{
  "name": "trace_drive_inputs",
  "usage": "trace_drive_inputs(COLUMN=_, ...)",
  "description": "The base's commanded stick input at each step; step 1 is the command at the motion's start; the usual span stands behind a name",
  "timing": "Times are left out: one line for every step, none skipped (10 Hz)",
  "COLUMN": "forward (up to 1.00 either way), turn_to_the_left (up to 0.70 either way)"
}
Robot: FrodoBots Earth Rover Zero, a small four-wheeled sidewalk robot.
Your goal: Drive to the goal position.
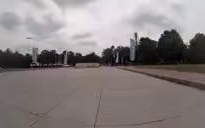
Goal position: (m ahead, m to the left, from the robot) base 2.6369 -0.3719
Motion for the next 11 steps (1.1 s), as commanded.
trace_drive_inputs(forward=0.6, turn_to_the_left=0.0)
trace_drive_inputs(forward=0.6, turn_to_the_left=0.0)
trace_drive_inputs(forward=0.6, turn_to_the_left=0.0)
trace_drive_inputs(forward=0.6, turn_to_the_left=0.0)
trace_drive_inputs(forward=0.6, turn_to_the_left=0.0)
trace_drive_inputs(forward=0.6, turn_to_the_left=0.0)
trace_drive_inputs(forward=0.6, turn_to_the_left=0.0)
trace_drive_inputs(forward=0.6, turn_to_the_left=0.0)
trace_drive_inputs(forward=0.6, turn_to_the_left=0.0)
trace_drive_inputs(forward=0.6, turn_to_the_left=0.0)
trace_drive_inputs(forward=0.6, turn_to_the_left=0.0)
